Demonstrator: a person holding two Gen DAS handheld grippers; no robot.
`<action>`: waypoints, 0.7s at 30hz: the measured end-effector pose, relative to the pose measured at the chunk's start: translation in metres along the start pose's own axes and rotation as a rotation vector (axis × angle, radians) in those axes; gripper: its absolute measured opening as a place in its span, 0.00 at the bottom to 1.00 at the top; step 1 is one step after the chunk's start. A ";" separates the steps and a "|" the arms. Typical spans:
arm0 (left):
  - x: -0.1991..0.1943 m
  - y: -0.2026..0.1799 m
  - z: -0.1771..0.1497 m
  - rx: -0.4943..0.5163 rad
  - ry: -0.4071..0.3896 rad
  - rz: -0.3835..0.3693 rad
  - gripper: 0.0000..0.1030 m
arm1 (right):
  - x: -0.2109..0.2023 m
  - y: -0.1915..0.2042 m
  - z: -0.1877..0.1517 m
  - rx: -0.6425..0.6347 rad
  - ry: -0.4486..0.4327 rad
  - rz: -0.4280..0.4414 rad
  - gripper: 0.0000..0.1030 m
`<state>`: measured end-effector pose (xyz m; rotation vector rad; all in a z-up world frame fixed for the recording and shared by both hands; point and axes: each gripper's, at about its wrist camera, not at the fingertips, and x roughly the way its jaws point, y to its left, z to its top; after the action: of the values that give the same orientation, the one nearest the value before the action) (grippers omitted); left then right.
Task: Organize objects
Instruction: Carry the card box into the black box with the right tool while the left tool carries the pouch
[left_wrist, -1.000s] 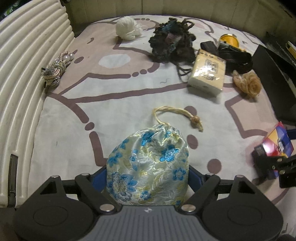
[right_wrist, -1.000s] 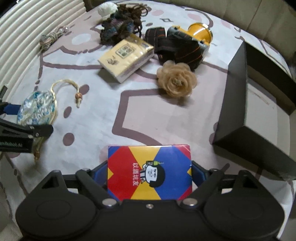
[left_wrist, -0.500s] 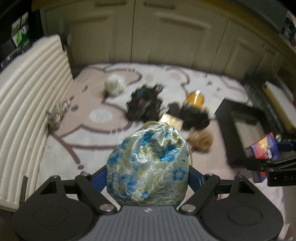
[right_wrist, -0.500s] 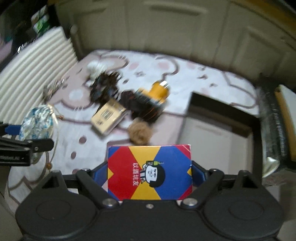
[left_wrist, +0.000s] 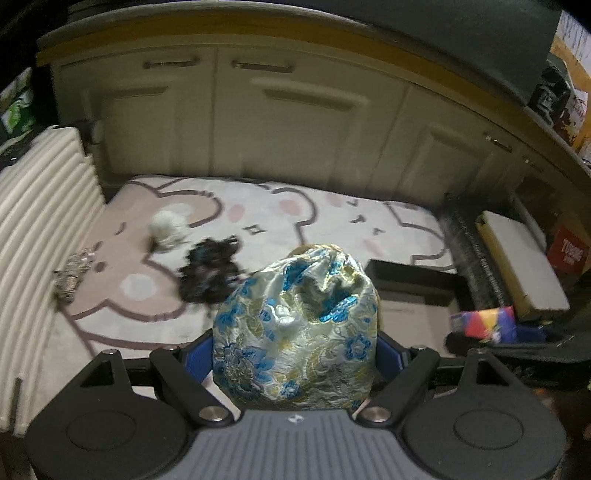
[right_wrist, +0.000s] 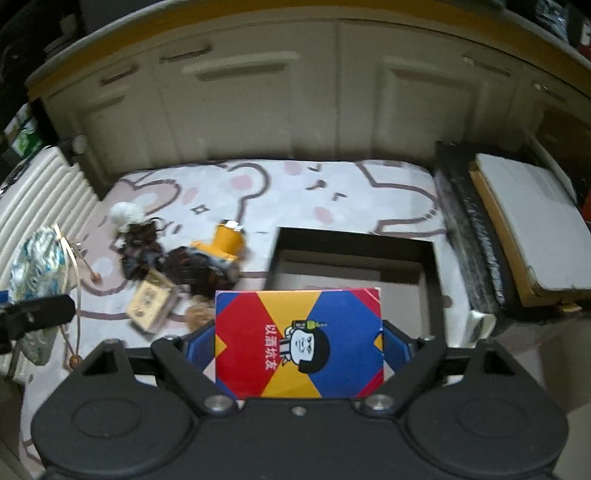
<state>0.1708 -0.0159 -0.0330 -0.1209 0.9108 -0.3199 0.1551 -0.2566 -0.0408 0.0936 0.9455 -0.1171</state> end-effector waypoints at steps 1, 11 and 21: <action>0.005 -0.009 0.002 -0.003 0.005 -0.010 0.83 | 0.004 -0.008 0.001 0.007 0.003 -0.009 0.87; 0.088 -0.068 0.001 -0.106 0.108 -0.114 0.83 | 0.047 -0.072 -0.004 0.122 0.062 -0.039 0.86; 0.145 -0.078 -0.008 -0.264 0.163 -0.181 0.83 | 0.091 -0.087 -0.009 0.130 0.105 -0.040 0.87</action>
<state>0.2293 -0.1365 -0.1291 -0.4273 1.1044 -0.3797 0.1882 -0.3467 -0.1222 0.2024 1.0443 -0.2124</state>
